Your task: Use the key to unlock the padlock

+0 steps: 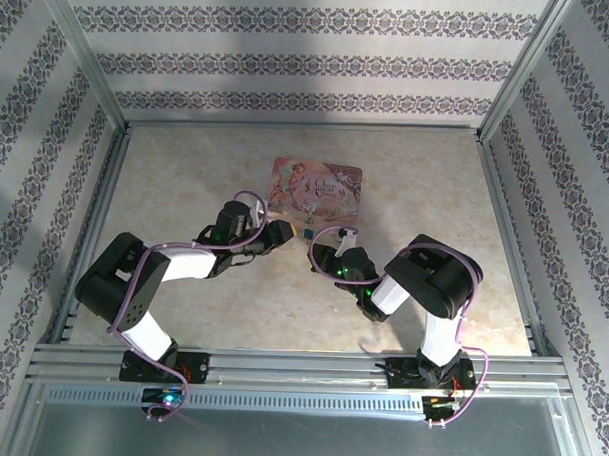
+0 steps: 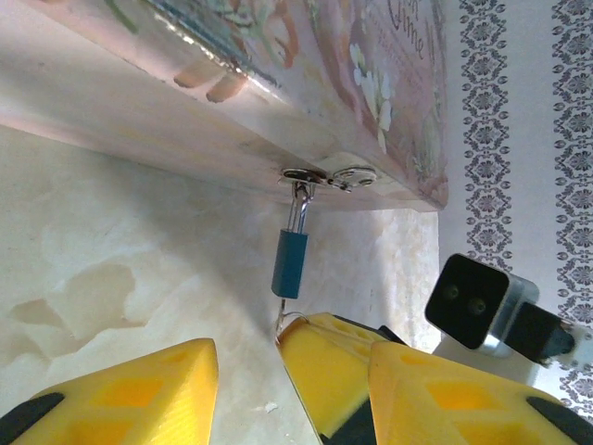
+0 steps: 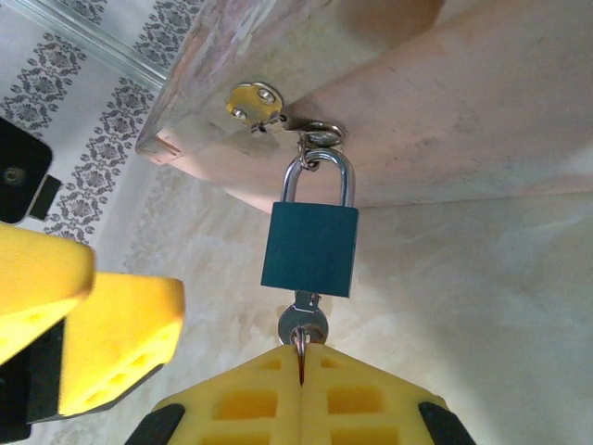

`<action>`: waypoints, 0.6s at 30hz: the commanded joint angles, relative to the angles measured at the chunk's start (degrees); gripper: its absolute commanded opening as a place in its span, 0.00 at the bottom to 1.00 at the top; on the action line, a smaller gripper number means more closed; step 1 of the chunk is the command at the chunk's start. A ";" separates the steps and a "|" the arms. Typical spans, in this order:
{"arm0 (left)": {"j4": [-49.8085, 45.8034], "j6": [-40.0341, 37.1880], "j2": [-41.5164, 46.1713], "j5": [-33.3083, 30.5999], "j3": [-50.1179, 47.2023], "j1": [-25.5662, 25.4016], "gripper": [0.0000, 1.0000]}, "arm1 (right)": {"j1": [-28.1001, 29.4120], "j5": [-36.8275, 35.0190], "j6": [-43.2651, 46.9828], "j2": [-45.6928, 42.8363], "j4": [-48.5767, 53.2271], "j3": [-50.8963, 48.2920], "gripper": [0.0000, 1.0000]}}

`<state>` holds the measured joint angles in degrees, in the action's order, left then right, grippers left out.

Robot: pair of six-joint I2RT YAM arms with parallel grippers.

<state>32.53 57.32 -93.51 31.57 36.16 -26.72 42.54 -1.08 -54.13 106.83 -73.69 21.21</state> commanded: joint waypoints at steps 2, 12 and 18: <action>2.91 0.10 -1.96 1.06 2.75 -1.22 0.46 | 0.56 -1.70 -0.10 -1.58 -0.76 -0.56 0.00; 3.11 -0.10 -6.00 1.32 5.80 -2.67 0.45 | 0.66 -1.91 0.22 -2.09 -0.32 -0.82 0.00; 2.39 -0.50 -8.12 0.66 7.55 -3.51 0.44 | 0.63 -1.91 0.36 -2.16 -0.31 -0.80 0.00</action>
<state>33.08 57.30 -100.66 31.94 41.93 -29.32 42.54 -1.58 -54.11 105.89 -72.90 20.84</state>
